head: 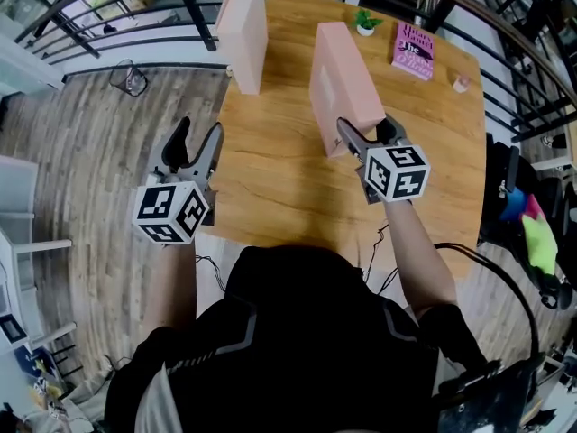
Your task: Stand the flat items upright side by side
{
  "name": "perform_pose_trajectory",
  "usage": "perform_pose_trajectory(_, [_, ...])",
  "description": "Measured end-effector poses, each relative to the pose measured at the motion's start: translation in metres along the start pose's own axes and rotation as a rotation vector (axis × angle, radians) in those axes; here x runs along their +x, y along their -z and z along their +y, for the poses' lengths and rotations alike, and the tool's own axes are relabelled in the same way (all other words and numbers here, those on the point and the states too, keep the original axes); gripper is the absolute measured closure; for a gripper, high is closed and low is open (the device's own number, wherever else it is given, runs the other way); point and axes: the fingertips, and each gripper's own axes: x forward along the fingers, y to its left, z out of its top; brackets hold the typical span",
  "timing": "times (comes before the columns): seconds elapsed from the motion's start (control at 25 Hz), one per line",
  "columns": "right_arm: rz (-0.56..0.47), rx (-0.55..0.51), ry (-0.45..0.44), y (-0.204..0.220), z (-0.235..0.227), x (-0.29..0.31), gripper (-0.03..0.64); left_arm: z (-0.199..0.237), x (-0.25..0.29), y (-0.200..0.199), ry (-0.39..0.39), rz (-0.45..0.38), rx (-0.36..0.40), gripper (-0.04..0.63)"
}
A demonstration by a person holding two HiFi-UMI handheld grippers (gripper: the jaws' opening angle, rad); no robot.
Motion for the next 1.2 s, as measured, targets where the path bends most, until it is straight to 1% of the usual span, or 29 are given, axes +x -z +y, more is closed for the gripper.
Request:
perform_pose_trajectory(0.12, [-0.007,-0.004,-0.009,-0.009,0.011,0.024,0.299,0.015,-0.003,0.001,0.019,-0.004,-0.047,0.316])
perform_pose_trajectory(0.16, [-0.006,-0.005,-0.012,-0.012,0.015,0.032,0.299,0.021,-0.004,0.0,0.019,-0.007,-0.046,0.316])
perform_pose_trajectory(0.32, [-0.002,0.003,-0.005,-0.023,0.028,0.063,0.298,0.043,-0.012,0.001,0.007,0.002,0.022,0.317])
perform_pose_trajectory(0.44, [-0.01,0.014,0.014,-0.03,0.037,0.083,0.298,0.062,-0.02,-0.001,0.002,0.0,0.031,0.316])
perform_pose_trajectory(0.68, [-0.011,0.033,0.053,-0.045,0.046,0.126,0.296,0.098,-0.028,0.002,-0.002,0.003,0.011,0.317])
perform_pose_trajectory(0.96, [-0.003,0.054,0.087,-0.064,0.055,0.172,0.293,0.126,-0.031,0.014,-0.018,0.008,-0.063,0.319])
perform_pose_trajectory(1.2, [-0.031,0.091,0.126,-0.076,0.058,0.199,0.291,0.144,-0.047,0.026,-0.055,0.03,-0.067,0.321])
